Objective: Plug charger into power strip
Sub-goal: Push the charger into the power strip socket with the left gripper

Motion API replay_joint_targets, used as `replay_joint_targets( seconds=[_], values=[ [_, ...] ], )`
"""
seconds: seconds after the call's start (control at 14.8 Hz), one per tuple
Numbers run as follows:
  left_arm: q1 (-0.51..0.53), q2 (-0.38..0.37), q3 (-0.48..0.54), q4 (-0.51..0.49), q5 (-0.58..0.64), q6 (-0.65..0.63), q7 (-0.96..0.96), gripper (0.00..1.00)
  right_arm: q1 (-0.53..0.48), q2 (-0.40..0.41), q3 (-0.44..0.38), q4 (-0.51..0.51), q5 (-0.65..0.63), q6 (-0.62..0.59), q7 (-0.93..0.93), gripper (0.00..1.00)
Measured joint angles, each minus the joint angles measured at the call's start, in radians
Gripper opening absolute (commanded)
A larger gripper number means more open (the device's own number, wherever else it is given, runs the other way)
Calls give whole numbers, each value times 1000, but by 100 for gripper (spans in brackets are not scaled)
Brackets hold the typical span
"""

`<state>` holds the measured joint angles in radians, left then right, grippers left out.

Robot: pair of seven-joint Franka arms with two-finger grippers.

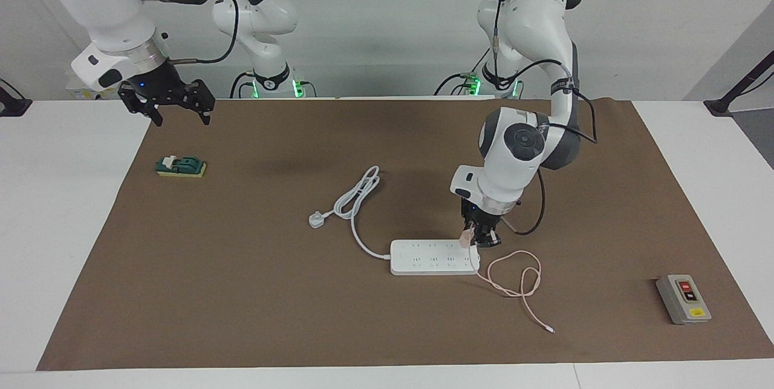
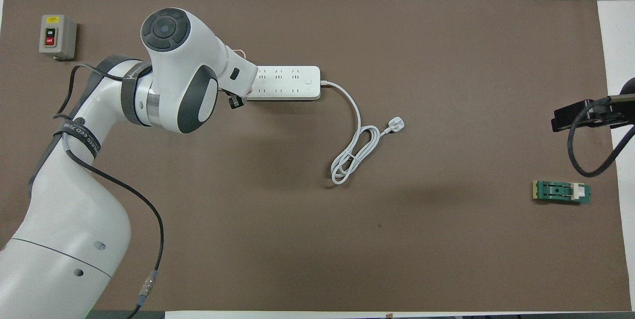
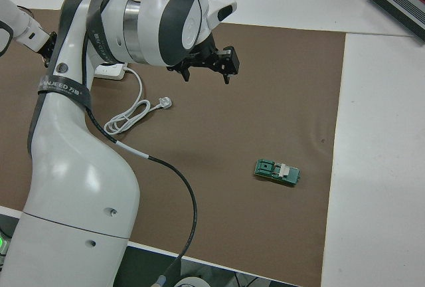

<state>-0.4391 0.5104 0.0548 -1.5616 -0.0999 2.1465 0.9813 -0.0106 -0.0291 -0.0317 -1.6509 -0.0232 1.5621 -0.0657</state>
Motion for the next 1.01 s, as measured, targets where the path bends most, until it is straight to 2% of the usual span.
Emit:
replay_joint_targets(
  seconds=[1.01],
  values=[
    [-1,1,-1,-11,49,57,1,6,0,0,0,0,0,0,0,100]
  ],
)
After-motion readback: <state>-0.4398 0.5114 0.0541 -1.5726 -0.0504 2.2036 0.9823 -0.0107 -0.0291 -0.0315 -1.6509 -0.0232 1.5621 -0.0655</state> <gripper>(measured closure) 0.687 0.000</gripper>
